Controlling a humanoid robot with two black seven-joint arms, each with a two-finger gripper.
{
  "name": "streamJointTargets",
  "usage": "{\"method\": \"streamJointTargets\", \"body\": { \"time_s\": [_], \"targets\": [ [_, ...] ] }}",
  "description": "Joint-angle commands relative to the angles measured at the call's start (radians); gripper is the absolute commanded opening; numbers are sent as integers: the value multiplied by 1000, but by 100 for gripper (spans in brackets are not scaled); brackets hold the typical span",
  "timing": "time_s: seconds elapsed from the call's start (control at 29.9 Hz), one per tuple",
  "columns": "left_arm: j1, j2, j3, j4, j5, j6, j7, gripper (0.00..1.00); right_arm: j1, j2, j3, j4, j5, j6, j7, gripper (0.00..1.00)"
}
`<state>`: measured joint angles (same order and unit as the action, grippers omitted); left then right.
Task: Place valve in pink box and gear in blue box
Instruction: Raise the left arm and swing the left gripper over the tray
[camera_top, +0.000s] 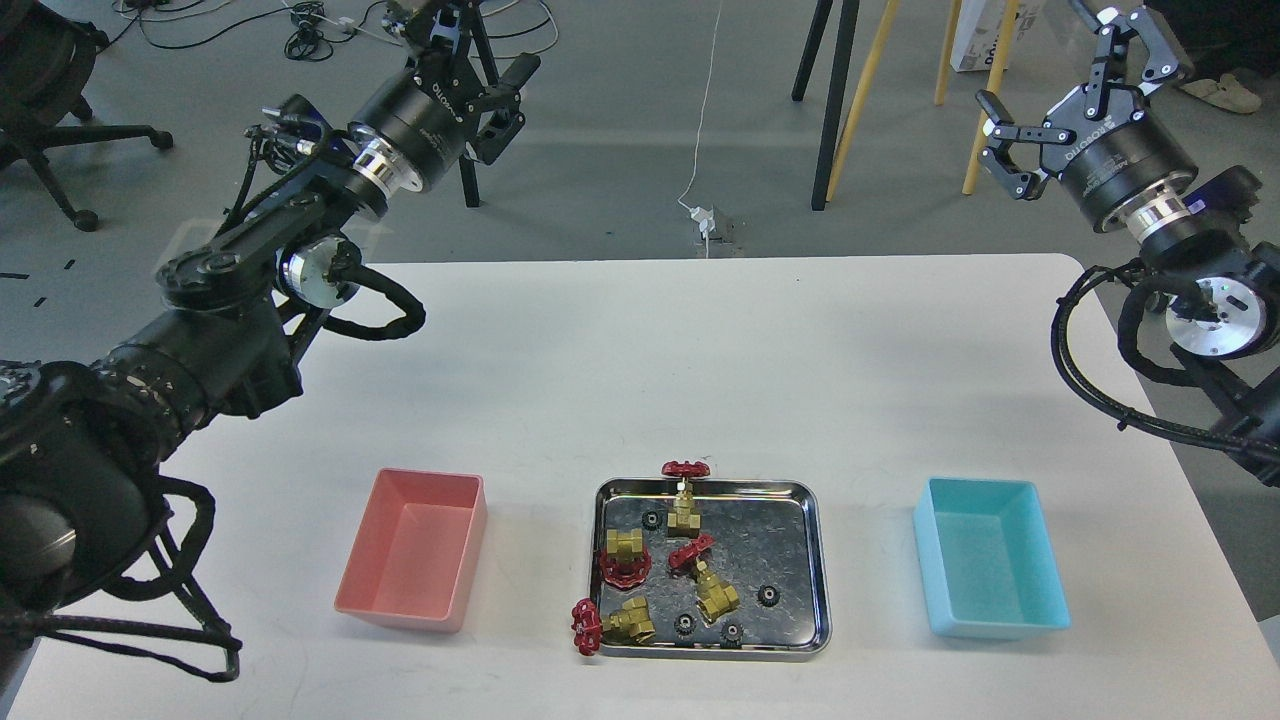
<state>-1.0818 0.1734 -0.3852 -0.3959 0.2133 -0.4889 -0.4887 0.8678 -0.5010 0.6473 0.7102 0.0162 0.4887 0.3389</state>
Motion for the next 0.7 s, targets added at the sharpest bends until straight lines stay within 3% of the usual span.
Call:
{"method": "streamJointTargets", "body": {
  "time_s": [0.0,0.47,0.67],
  "targets": [
    [0,17,-1,0,0,0,0,85,-1,1,9,0,1,0,0,100],
    [23,-5,-73,-17,-40,0,0,85,-1,1,101,-69,14,0,-3,100],
    [3,52,-67,-256,-19,0,0,85,13,-19,92,-84,11,0,-35,100]
  ]
}}
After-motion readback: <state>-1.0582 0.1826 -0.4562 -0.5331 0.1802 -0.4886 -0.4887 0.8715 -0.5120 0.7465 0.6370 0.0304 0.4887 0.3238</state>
